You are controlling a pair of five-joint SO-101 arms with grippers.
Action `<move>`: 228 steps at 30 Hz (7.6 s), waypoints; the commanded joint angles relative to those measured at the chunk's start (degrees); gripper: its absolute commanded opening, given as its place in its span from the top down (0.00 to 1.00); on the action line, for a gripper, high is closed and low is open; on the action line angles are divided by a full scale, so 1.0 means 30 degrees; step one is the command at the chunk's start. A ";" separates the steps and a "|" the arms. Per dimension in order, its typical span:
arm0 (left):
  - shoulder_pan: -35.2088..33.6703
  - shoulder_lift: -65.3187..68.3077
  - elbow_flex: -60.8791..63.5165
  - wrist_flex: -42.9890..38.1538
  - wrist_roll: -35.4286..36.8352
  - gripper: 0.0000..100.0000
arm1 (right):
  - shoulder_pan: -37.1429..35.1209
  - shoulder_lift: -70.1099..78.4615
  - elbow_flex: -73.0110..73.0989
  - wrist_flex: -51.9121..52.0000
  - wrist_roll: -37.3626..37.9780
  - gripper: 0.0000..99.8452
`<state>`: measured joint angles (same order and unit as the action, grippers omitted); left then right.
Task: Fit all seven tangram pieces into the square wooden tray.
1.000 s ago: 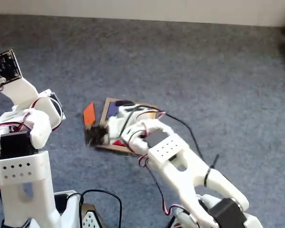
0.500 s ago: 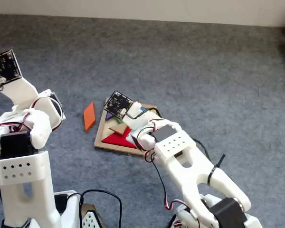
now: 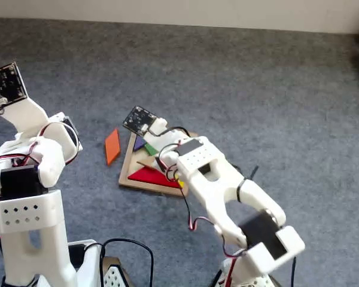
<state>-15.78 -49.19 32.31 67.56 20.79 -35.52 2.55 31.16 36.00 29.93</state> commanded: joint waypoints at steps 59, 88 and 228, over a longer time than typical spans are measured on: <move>-0.0249 -0.0454 -0.0073 -0.0322 0.0000 0.96 | -0.0806 0.3326 -0.2769 -0.2857 0.0000 0.99; -0.0190 -0.0249 -0.0777 -0.0586 -0.3106 0.89 | 0.2066 -0.7927 -0.1275 0.4908 0.0938 0.99; 0.4117 -0.9919 1.6161 -0.4689 -0.6652 1.00 | 1.0359 -3.3216 2.3692 0.4557 -0.8147 0.99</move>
<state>-2.51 -71.08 76.62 54.37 1.19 -5.01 -96.70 96.04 50.68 5.85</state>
